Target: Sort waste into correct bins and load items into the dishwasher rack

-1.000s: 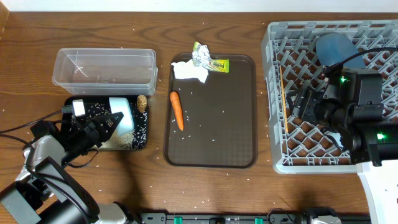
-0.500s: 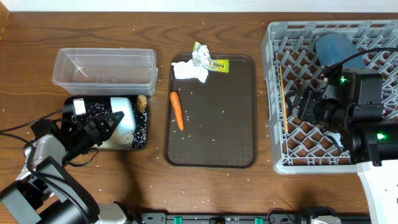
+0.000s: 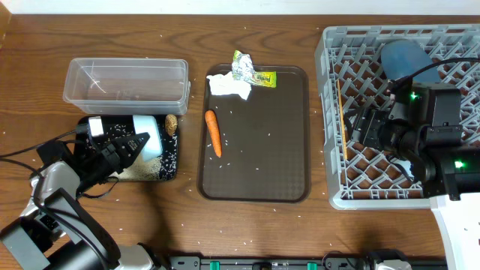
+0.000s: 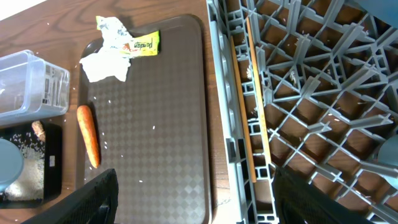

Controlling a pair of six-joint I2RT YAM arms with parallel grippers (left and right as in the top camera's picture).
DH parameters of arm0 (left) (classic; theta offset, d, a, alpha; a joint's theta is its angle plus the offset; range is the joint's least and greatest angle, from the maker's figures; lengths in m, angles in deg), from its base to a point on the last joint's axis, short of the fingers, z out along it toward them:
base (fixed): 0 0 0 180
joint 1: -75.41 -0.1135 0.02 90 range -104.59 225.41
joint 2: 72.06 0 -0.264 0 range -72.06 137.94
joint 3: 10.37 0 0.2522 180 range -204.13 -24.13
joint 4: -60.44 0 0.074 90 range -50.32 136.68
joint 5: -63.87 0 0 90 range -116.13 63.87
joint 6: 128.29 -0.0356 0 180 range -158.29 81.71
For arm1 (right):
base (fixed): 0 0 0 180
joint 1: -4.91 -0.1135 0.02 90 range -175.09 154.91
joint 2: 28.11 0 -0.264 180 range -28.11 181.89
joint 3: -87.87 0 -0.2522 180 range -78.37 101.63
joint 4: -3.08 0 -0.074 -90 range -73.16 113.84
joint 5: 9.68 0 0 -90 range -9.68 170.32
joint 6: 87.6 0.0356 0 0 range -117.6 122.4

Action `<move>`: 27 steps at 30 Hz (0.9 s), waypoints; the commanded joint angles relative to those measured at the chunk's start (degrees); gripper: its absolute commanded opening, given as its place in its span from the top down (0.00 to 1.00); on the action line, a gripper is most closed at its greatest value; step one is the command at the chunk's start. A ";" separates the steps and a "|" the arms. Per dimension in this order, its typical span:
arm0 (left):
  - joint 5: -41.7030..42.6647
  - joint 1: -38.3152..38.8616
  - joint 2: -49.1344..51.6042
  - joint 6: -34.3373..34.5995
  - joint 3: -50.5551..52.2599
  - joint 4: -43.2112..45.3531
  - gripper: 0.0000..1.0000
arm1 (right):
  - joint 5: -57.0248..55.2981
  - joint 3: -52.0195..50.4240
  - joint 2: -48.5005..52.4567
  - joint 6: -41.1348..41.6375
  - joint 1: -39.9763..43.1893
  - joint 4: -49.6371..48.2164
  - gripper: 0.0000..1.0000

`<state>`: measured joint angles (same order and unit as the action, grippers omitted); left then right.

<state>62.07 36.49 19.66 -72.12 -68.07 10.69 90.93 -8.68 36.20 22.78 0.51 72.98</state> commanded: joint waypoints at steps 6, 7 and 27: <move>-0.33 2.40 -0.33 3.06 -0.11 0.09 0.94 | 0.42 0.55 -1.22 0.37 0.48 0.07 0.27; -0.24 2.25 -0.33 3.10 -0.11 0.04 0.94 | 0.44 0.55 -1.22 0.37 0.48 0.07 0.27; 1.92 3.39 -2.34 5.20 -0.17 -3.32 0.94 | 0.42 0.55 -3.74 0.13 0.48 0.17 0.27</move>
<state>62.23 37.74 19.47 -67.07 -68.07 8.44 91.04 -8.68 32.88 22.78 0.51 73.15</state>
